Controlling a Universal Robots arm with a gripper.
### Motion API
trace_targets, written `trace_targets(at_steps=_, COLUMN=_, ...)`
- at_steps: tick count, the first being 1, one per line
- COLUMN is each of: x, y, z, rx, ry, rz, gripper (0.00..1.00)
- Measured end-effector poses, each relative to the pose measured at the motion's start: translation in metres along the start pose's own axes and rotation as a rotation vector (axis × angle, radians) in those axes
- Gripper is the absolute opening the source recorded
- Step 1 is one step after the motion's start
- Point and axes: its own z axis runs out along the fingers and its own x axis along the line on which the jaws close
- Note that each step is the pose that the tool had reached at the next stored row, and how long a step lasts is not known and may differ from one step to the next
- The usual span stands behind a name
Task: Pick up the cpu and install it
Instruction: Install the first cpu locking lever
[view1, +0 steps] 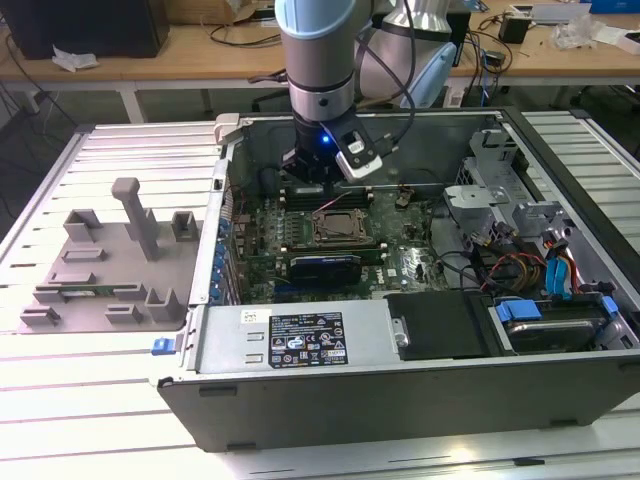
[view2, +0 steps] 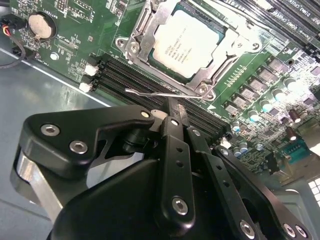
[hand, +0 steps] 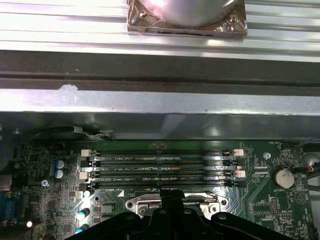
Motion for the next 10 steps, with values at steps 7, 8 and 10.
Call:
trace_targets(at_steps=7, x=0.0006, y=-0.0014, z=0.0064, rx=0.0009, ry=-0.0118, rz=0.01, gripper=0.11)
trace_targets(at_steps=8, x=0.0006, y=-0.0015, z=0.0067, rx=0.001, ry=-0.015, rz=0.01, gripper=0.11)
trace_targets(at_steps=10, x=0.0006, y=-0.0016, z=0.0077, rx=-0.0002, ry=-0.0259, rz=0.007, gripper=0.11)
